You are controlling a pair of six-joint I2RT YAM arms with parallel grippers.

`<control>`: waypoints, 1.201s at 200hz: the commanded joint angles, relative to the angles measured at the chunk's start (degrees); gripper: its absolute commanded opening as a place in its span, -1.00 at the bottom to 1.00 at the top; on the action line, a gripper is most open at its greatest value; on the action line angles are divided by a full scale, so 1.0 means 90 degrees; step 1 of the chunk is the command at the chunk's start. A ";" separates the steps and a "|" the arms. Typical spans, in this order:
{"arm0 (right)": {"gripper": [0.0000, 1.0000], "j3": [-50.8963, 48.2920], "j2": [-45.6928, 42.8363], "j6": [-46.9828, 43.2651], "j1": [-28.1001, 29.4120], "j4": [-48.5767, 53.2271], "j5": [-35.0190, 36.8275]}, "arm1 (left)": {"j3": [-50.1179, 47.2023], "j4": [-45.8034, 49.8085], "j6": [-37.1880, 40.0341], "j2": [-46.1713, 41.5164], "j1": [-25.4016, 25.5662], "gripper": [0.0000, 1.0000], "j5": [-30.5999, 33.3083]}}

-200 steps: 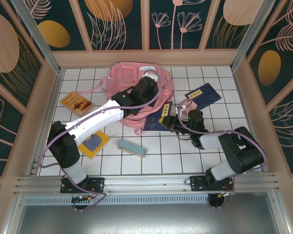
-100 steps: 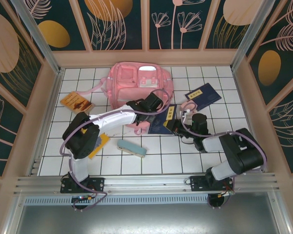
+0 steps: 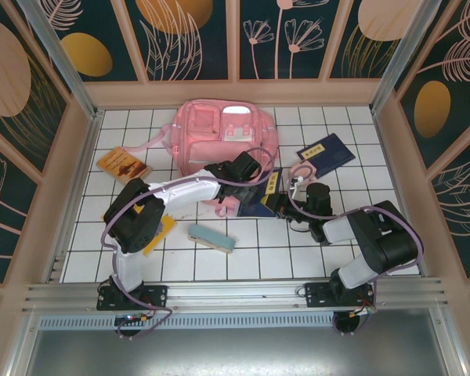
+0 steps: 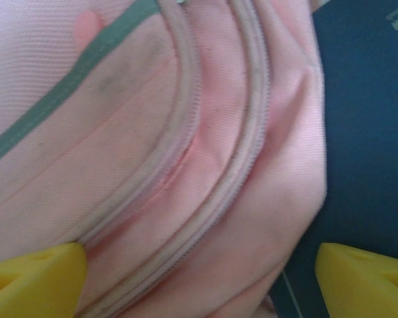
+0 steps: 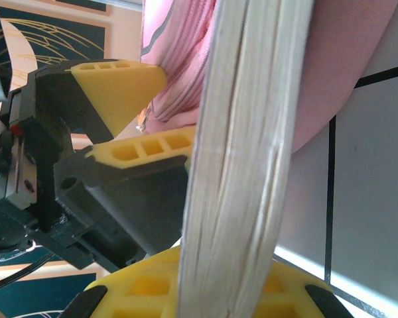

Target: Pack books, pencil case, and school supplies into a backpack

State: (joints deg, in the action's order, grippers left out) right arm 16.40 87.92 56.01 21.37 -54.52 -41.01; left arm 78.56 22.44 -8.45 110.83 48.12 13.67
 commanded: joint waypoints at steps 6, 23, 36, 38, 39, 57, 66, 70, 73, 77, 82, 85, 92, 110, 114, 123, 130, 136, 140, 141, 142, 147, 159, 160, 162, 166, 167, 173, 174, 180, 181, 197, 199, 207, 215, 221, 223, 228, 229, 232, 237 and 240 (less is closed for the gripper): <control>-1.00 0.0183 -0.0058 -0.0161 0.0083 -0.0428 -0.0277 | -0.0135 -0.0166 0.0167 -0.0188 0.0062 0.67 -0.0506; -1.00 0.0171 -0.0058 -0.0125 0.0077 -0.0485 -0.0278 | 0.0116 0.0158 0.0184 0.0192 0.0058 0.51 -0.0011; -1.00 0.0170 -0.0068 -0.0107 0.0083 -0.0504 -0.0287 | 0.0223 0.0289 0.0187 0.0461 0.0086 0.43 0.0314; -1.00 0.0172 -0.0061 -0.0097 0.0079 -0.0512 -0.0287 | 0.0225 0.0292 0.0189 0.0492 0.0096 0.42 0.0363; -1.00 0.0171 -0.0062 -0.0094 0.0083 -0.0508 -0.0287 | 0.0225 0.0301 0.0193 0.0500 0.0099 0.42 0.0384; -1.00 0.0191 -0.0067 -0.0095 0.0083 -0.0499 -0.0287 | 0.0186 0.0275 0.0199 0.0615 0.0157 0.19 0.0776; -1.00 0.0199 -0.0048 -0.0094 0.0087 -0.0511 -0.0298 | 0.0167 0.0224 0.0170 0.0571 0.0176 0.00 0.0971; -1.00 0.0208 -0.0037 -0.0091 0.0088 -0.0510 -0.0297 | 0.0159 0.0199 0.0158 0.0532 0.0181 -0.10 0.1003; -1.00 0.0209 -0.0031 -0.0090 0.0087 -0.0522 -0.0296 | 0.0153 0.0185 0.0144 0.0493 0.0181 -0.21 0.1022; -1.00 0.0216 -0.0023 -0.0083 0.0096 -0.0533 -0.0301 | 0.0143 0.0157 0.0126 0.0420 0.0177 -0.31 0.1021; -1.00 0.0218 -0.0008 -0.0073 0.0104 -0.0564 -0.0298 | 0.0146 0.0118 0.0105 0.0319 0.0180 -0.47 0.1026; -1.00 0.0223 0.0001 -0.0070 0.0106 -0.0585 -0.0297 | 0.0147 0.0093 0.0095 0.0256 0.0181 -0.55 0.1041; -1.00 0.0228 0.0015 -0.0038 0.0130 -0.0655 -0.0314 | 0.0156 0.0043 0.0054 0.0113 0.0185 -0.72 0.1045; -1.00 0.0238 0.0053 0.0109 0.0179 -0.0917 -0.0353 | 0.0338 0.0070 -0.0065 -0.0253 0.0188 -1.00 0.0902; -1.00 0.0246 0.0057 0.0145 0.0189 -0.0983 -0.0355 | 0.0380 0.0075 -0.0093 -0.0346 0.0190 -1.00 0.0863; -1.00 0.0257 0.0054 0.0212 0.0223 -0.1106 -0.0355 | 0.0468 0.0073 -0.0134 -0.0527 0.0190 -1.00 0.0727; -1.00 0.0266 0.0030 0.0270 0.0242 -0.1225 -0.0363 | 0.0525 0.0067 -0.0175 -0.0663 0.0184 -1.00 0.0639; -1.00 0.0258 -0.0003 0.0333 0.0258 -0.1345 -0.0360 | 0.0569 0.0057 -0.0218 -0.0765 0.0191 -1.00 0.0598; -1.00 0.0262 -0.0020 0.0358 0.0276 -0.1391 -0.0341 | 0.0599 0.0056 -0.0237 -0.0826 0.0187 -1.00 0.0545; -1.00 0.0265 -0.0026 0.0368 0.0279 -0.1397 -0.0338 | 0.0612 0.0056 -0.0240 -0.0837 0.0189 -1.00 0.0538; -1.00 0.0266 -0.0029 0.0373 0.0281 -0.1400 -0.0337 | 0.0614 0.0056 -0.0241 -0.0848 0.0190 -1.00 0.0530; -1.00 0.0289 -0.0073 0.0389 0.0299 -0.1396 -0.0313 | 0.0654 0.0056 -0.0252 -0.0908 0.0185 -1.00 0.0490; -1.00 0.0333 -0.0181 0.0363 0.0322 -0.1309 -0.0233 | 0.0743 0.0092 -0.0299 -0.1011 0.0185 -1.00 0.0449; -1.00 0.0334 -0.0185 0.0351 0.0327 -0.1302 -0.0226 | 0.0748 0.0098 -0.0305 -0.1018 0.0183 -1.00 0.0446; -1.00 0.0340 -0.0205 0.0342 0.0330 -0.1292 -0.0208 | 0.0752 0.0108 -0.0317 -0.1028 0.0186 -1.00 0.0444; -1.00 0.0345 -0.0226 0.0331 0.0336 -0.1287 -0.0186 | 0.0796 0.0135 -0.0340 -0.1043 0.0189 -1.00 0.0439; -1.00 0.0350 -0.0237 0.0325 0.0343 -0.1287 -0.0178 | 0.0804 0.0140 -0.0345 -0.1048 0.0190 -1.00 0.0441; -1.00 0.0362 -0.0250 0.0322 0.0349 -0.1310 -0.0127 | 0.0846 0.0170 -0.0377 -0.1080 0.0190 -1.00 0.0403; -1.00 0.0364 -0.0249 0.0326 0.0350 -0.1317 -0.0119 | 0.0848 0.0176 -0.0383 -0.1087 0.0190 -1.00 0.0399; -1.00 0.0373 -0.0256 0.0346 0.0361 -0.1384 -0.0054 | 0.0896 0.0193 -0.0420 -0.1116 0.0191 -1.00 0.0351; -1.00 0.0374 -0.0247 0.0343 0.0366 -0.1393 -0.0048 | 0.0902 0.0198 -0.0429 -0.1119 0.0191 -1.00 0.0344; -1.00 0.0454 -0.0149 0.0395 0.0408 -0.1597 0.0193 | 0.1055 0.0254 -0.0543 -0.1207 0.0185 -1.00 0.0242; -1.00 0.0468 -0.0132 0.0404 0.0414 -0.1622 0.0217 | 0.1077 0.0267 -0.0555 -0.1219 0.0184 -1.00 0.0230; -1.00 0.0546 -0.0029 0.0427 0.0444 -0.1737 0.0354 | 0.1190 0.0313 -0.0624 -0.1260 0.0191 -1.00 0.0202; -1.00 0.0650 0.0109 0.0446 0.0472 -0.1877 0.0428 | 0.1289 0.0341 -0.0651 -0.1304 0.0190 -1.00 0.0153; -1.00 0.0755 0.0235 0.0456 0.0504 -0.1949 0.0476 | 0.1339 0.0349 -0.0673 -0.1342 0.0189 -1.00 0.0113; -1.00 0.0802 0.0278 0.0456 0.0516 -0.1967 0.0490 | 0.1351 0.0349 -0.0680 -0.1358 0.0190 -1.00 0.0105; -1.00 0.0910 0.0392 0.0457 0.0541 -0.1985 0.0520 | 0.1410 0.0354 -0.0692 -0.1365 0.0186 -1.00 0.0091; -1.00 0.0935 0.0414 0.0457 0.0544 -0.1992 0.0527 | 0.1418 0.0351 -0.0692 -0.1366 0.0188 -1.00 0.0092; -1.00 0.1004 0.0480 0.0461 0.0558 -0.1994 0.0560 | 0.1451 0.0360 -0.0698 -0.1367 0.0190 -1.00 0.0092; -1.00 0.1111 0.0601 0.0488 0.0573 -0.2006 0.0614 | 0.1526 0.0382 -0.0711 -0.1361 0.0191 -1.00 0.0097; -1.00 0.1177 0.0673 0.0507 0.0591 -0.2013 0.0661 | 0.1585 0.0404 -0.0692 -0.1363 0.0188 -1.00 0.0115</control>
State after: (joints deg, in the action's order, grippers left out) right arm 21.80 90.00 59.99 25.58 -64.99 -38.59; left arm 87.94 26.44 -12.75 102.24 49.50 16.25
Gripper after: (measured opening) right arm 0.132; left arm 0.062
